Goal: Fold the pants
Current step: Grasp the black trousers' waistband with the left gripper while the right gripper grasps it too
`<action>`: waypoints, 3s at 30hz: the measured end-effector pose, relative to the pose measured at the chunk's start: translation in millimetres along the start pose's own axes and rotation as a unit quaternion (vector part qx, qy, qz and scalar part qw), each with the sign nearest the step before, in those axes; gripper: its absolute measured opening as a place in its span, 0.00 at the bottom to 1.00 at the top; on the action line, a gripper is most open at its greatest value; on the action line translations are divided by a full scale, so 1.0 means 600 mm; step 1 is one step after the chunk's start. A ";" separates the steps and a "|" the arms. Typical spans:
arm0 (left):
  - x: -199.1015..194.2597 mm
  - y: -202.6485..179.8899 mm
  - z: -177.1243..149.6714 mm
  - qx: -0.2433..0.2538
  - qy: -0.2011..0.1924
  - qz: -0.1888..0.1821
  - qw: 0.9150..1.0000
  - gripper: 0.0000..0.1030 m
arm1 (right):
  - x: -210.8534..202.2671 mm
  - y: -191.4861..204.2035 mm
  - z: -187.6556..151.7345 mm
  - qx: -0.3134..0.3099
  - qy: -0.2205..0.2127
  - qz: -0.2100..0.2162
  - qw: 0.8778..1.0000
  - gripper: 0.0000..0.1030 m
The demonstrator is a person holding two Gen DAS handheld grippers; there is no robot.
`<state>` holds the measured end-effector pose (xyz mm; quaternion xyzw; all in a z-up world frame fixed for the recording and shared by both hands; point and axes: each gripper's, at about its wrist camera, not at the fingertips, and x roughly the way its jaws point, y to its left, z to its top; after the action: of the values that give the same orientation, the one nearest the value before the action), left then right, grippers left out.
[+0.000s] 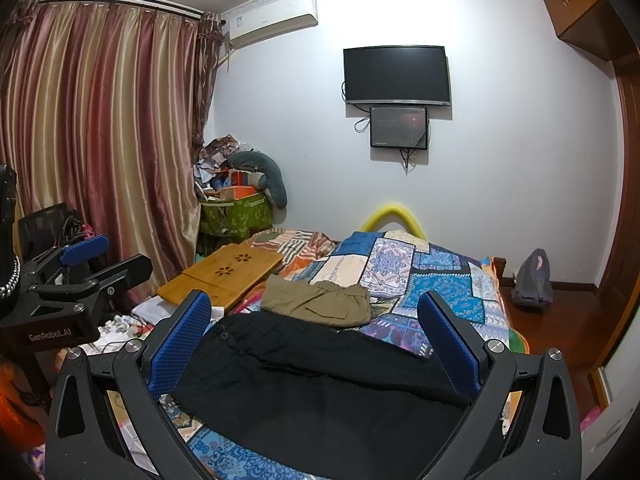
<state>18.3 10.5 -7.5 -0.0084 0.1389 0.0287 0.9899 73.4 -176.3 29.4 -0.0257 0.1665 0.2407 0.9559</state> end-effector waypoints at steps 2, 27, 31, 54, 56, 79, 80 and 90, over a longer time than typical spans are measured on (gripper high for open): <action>0.010 0.003 -0.001 0.005 0.002 0.007 1.000 1.00 | 0.007 -0.004 -0.003 0.003 0.005 -0.001 1.000 1.00; 0.428 0.177 -0.090 -0.029 0.200 0.066 0.977 1.00 | 0.233 -0.184 -0.079 0.009 0.147 -0.063 0.987 1.00; 0.518 0.207 -0.118 -0.020 0.242 0.059 0.968 1.00 | 0.282 -0.210 -0.097 -0.007 0.178 -0.066 0.982 0.99; 0.840 0.315 -0.292 -0.100 0.469 -0.002 0.878 0.79 | 0.534 -0.348 -0.235 0.008 0.368 0.018 0.930 0.73; 0.854 0.315 -0.302 -0.116 0.486 -0.020 0.866 0.79 | 0.549 -0.349 -0.243 0.003 0.379 0.027 0.925 0.71; 0.825 0.241 -0.161 0.003 0.376 0.012 0.927 0.06 | 0.553 -0.340 -0.191 0.011 0.324 0.046 0.945 0.05; 0.822 0.239 -0.153 0.003 0.368 0.010 0.930 0.06 | 0.548 -0.340 -0.182 0.010 0.314 0.042 0.949 0.05; 0.692 0.217 -0.097 0.021 0.300 -0.019 0.954 0.06 | 0.436 -0.308 -0.114 -0.001 0.263 0.050 0.964 0.05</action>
<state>393.0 161.9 -178.9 0.0019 0.4298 0.0033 0.9029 355.9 -229.8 -127.5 -0.0806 0.4124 0.2730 0.8654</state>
